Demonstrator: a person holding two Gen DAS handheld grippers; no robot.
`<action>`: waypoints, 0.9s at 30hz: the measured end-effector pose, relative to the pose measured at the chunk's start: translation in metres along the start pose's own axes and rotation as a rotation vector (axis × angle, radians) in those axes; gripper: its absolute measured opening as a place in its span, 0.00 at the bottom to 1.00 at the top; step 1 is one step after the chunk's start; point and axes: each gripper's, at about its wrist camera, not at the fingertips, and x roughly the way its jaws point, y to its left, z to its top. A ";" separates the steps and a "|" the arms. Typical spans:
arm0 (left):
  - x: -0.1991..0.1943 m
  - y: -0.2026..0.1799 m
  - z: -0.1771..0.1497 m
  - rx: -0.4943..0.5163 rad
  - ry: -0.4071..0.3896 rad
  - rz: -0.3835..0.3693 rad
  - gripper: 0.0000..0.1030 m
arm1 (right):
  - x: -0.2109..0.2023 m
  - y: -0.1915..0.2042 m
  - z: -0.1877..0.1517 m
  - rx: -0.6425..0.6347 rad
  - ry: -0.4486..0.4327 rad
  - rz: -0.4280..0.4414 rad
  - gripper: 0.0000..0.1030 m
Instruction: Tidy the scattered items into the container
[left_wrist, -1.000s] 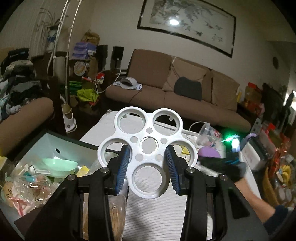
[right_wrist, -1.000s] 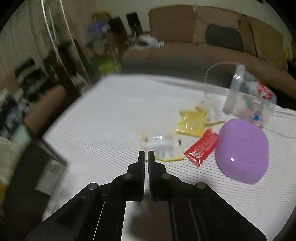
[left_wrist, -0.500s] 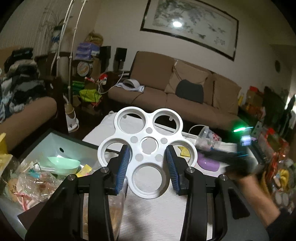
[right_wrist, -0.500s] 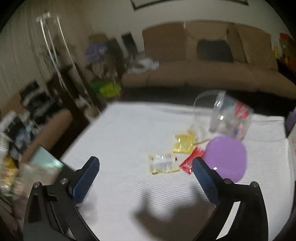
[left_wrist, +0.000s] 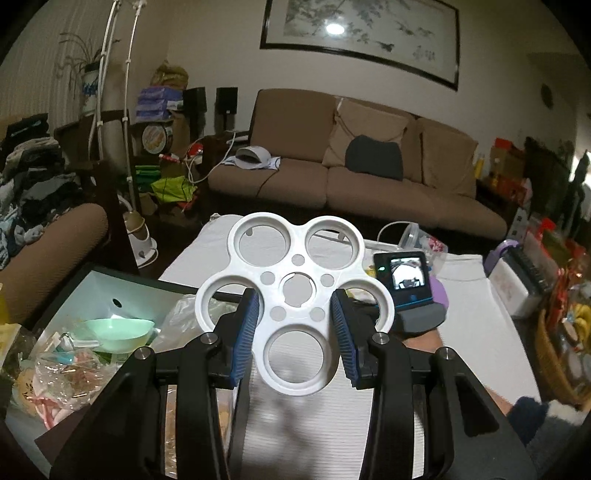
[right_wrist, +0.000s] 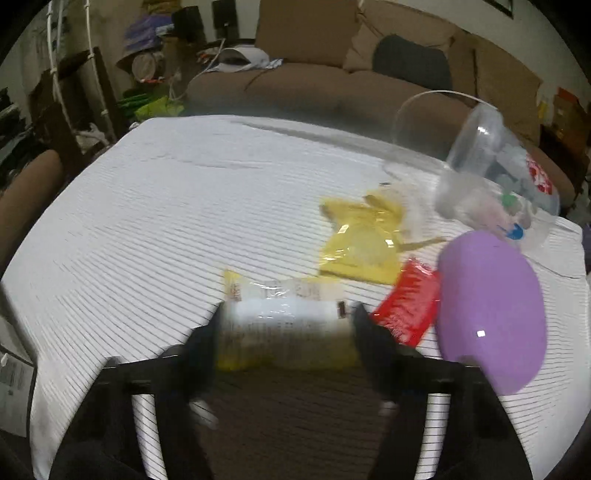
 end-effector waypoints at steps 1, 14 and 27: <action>0.001 0.001 0.000 -0.003 0.002 0.002 0.37 | -0.002 0.000 0.000 -0.015 0.009 0.015 0.31; -0.008 0.028 0.009 -0.043 -0.018 0.037 0.37 | -0.149 -0.041 -0.002 0.188 -0.149 0.440 0.20; -0.050 0.110 0.029 -0.089 -0.099 0.255 0.37 | -0.244 0.110 0.002 -0.022 -0.237 0.690 0.22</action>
